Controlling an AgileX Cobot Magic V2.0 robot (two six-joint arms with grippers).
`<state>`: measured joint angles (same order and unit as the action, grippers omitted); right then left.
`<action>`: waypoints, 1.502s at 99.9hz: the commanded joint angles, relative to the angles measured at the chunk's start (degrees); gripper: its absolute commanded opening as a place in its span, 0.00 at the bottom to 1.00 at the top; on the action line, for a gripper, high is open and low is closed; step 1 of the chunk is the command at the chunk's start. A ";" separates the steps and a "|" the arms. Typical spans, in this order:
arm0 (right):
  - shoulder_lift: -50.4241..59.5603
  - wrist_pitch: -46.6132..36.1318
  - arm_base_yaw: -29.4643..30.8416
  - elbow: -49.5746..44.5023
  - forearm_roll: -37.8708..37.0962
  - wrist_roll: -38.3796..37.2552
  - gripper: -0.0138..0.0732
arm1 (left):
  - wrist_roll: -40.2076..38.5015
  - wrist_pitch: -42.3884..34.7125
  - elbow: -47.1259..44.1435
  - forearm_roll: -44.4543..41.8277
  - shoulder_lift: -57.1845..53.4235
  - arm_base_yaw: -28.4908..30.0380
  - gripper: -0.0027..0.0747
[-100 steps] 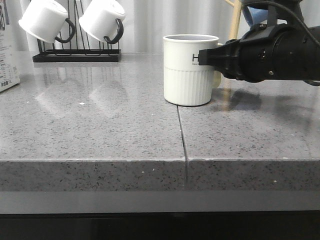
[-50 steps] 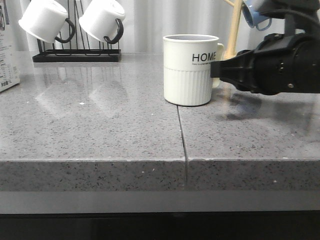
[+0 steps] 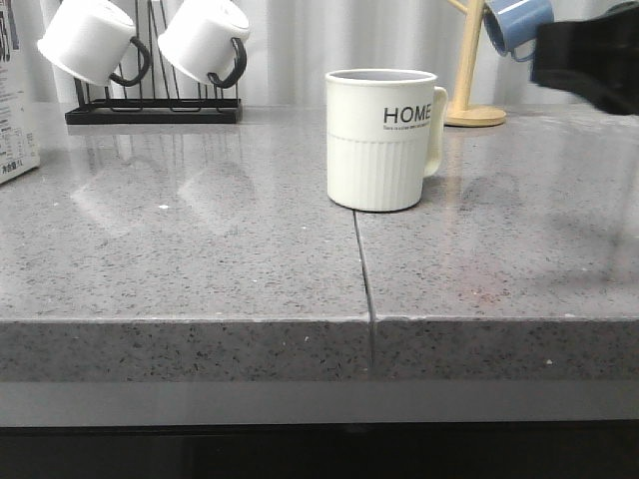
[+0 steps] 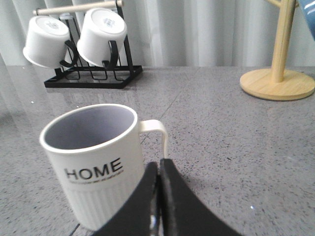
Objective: Place milk next to cup
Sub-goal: 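Release the mug and withdraw the right gripper, then reach the left gripper to the Pascual milk carton and grasp it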
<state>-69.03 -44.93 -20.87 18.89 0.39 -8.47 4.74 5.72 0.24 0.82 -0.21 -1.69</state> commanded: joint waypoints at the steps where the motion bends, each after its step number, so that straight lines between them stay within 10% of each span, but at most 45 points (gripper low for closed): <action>1: 6.38 -1.58 0.05 -1.21 -0.39 -0.03 0.08 | -0.44 -4.39 -2.61 0.17 -1.80 -0.01 0.01; 100: 60.62 46.08 0.05 -5.45 -1.11 -0.03 0.08 | -0.44 -4.39 -2.61 0.17 -1.80 -0.01 0.01; 150: 62.92 49.35 0.05 -5.45 -1.11 -0.03 0.08 | -0.44 -10.44 0.49 -0.82 -1.69 -0.01 0.01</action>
<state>-5.65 8.30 -20.87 11.98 0.00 -8.57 4.74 0.43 0.24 0.71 -0.21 -1.69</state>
